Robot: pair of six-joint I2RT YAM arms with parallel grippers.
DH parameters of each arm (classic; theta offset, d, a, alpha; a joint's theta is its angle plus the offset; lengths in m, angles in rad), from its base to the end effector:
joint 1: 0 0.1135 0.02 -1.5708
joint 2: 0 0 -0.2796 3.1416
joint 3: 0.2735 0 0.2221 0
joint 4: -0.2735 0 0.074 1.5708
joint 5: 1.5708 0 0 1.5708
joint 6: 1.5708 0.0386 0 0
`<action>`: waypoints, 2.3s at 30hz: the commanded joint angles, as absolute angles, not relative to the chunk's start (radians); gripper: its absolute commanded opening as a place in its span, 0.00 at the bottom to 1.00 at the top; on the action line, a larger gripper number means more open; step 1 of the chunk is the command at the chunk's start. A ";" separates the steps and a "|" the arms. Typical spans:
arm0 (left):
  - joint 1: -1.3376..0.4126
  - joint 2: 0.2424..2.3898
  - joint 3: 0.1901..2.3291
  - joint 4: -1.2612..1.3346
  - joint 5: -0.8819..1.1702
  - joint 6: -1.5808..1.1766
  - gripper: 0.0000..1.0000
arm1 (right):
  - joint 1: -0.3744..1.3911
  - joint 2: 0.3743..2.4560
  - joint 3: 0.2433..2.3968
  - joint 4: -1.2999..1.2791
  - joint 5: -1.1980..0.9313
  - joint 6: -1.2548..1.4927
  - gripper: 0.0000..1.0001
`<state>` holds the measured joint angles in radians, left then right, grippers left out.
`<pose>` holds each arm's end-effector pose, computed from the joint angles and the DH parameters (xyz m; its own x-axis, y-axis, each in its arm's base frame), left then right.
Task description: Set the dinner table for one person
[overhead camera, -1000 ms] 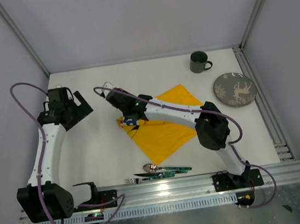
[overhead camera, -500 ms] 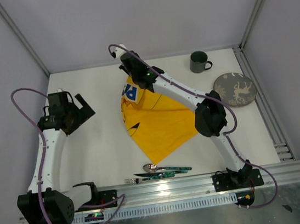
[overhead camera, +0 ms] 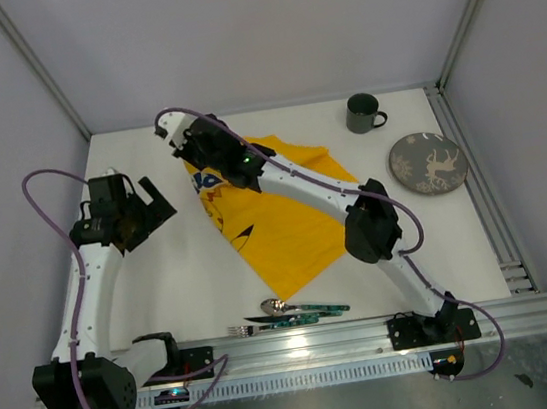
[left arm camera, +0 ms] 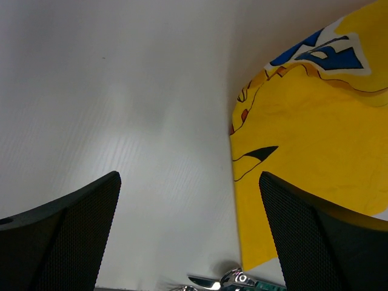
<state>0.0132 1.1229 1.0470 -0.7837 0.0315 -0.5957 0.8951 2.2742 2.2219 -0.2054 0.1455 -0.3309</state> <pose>0.1902 0.0013 0.3238 -0.6312 -0.5692 -0.5269 -0.4189 0.8219 -0.3860 0.3334 0.4069 0.3469 0.0716 -0.4247 -0.9025 -0.6990 0.6241 -0.3491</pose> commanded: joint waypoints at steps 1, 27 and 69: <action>0.012 1.103 1.032 -0.767 0.069 -0.600 0.99 | 0.919 2.315 2.286 -0.138 0.095 -0.339 0.08; 0.011 1.144 1.014 -0.721 0.095 -0.609 0.99 | 0.937 1.812 1.571 -0.414 0.486 0.190 0.70; 0.012 1.238 1.196 -0.785 0.009 -0.580 0.99 | 0.927 2.002 1.353 -0.531 -0.262 0.391 0.71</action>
